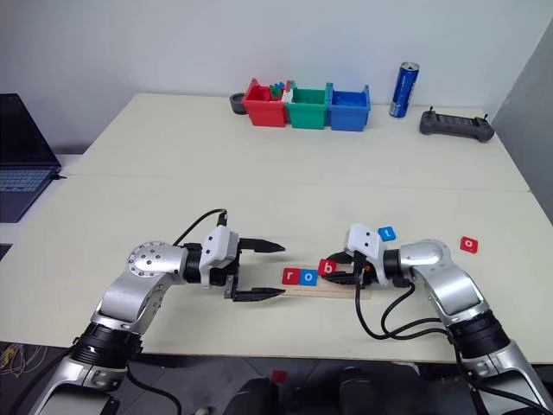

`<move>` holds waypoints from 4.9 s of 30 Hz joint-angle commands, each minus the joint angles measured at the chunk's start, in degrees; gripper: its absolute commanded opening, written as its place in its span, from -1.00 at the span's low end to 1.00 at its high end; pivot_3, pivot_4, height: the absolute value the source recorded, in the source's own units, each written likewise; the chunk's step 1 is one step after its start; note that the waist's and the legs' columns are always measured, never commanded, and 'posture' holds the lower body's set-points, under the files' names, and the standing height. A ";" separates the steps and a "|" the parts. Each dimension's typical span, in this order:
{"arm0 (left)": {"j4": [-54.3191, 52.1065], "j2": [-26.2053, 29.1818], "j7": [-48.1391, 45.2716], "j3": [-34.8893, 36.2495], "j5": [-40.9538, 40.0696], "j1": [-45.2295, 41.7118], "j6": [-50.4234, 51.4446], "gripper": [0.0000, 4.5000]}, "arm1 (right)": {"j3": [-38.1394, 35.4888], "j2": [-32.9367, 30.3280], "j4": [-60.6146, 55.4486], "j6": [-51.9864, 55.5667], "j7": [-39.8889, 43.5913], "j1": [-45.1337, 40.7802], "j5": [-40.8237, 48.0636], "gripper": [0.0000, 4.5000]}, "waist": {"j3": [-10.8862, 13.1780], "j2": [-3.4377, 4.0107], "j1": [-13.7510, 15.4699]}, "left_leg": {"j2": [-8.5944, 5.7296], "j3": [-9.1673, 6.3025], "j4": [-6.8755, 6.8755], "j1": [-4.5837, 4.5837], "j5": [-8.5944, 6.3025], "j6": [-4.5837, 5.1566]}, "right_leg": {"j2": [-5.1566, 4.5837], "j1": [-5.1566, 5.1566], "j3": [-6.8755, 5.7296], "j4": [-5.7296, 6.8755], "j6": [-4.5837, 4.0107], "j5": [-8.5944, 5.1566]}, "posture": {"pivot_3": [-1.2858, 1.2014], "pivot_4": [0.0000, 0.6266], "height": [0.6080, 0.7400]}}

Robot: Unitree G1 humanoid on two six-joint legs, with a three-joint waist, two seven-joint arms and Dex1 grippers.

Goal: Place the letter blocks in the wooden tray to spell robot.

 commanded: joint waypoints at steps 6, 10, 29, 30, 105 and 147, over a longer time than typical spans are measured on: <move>-0.68 -0.20 -1.10 0.14 -1.02 0.43 -1.23 1.00 | 0.95 -1.75 -1.82 0.38 1.11 0.12 -0.55 -0.35 | 0.00 0.00 -0.01 | 0.00 0.00 0.00 -0.01 0.00 0.00 | 0.00 0.00 0.00 0.00 0.00 0.00 | 0.03 -0.52 1.00; -0.68 -0.12 -1.74 0.11 -0.98 0.76 -1.51 1.00 | 1.23 -1.94 -2.63 1.09 1.77 0.16 0.23 -0.35 | 0.00 0.00 -0.02 | 0.00 0.00 0.00 0.00 0.00 0.00 | 0.00 0.00 0.00 0.00 0.00 0.00 | 0.03 -0.52 1.00; 0.27 -0.12 -1.55 -0.28 0.27 0.29 -3.69 1.00 | 2.85 -0.72 0.47 -2.30 2.14 -0.86 -2.81 -0.35 | 0.00 0.00 -0.03 | 0.00 -0.01 0.00 -0.01 0.00 0.00 | 0.00 0.00 0.00 0.00 0.00 0.00 | 0.03 -0.52 1.00; 0.63 -0.18 -1.53 -0.33 0.53 0.16 -4.20 1.00 | 2.79 -0.71 0.44 -2.12 2.25 -0.98 -2.66 -0.35 | 0.00 0.00 -0.02 | 0.00 -0.01 0.00 -0.01 0.00 0.00 | 0.00 0.00 0.00 0.00 0.00 0.00 | 0.03 -0.52 1.00; 3.15 -2.01 -2.18 -1.70 1.29 -2.24 -5.50 1.00 | -14.54 -4.54 -20.94 20.88 -7.78 5.16 13.15 -0.90 | 0.01 0.01 0.21 | -0.01 -0.08 -0.01 -0.11 0.00 0.00 | -0.01 -0.02 -0.06 -0.09 0.00 -0.01 | 0.03 -0.52 1.00; 0.44 -13.39 3.18 -2.36 -2.96 -7.45 -0.44 1.00 | -39.66 11.05 0.32 10.57 -59.50 12.18 -3.87 0.98 | -0.05 0.12 -0.09 | -0.01 0.11 -0.04 -0.06 0.00 0.01 | 0.07 -0.07 0.15 0.03 -0.01 -0.01 | 0.03 -0.52 1.00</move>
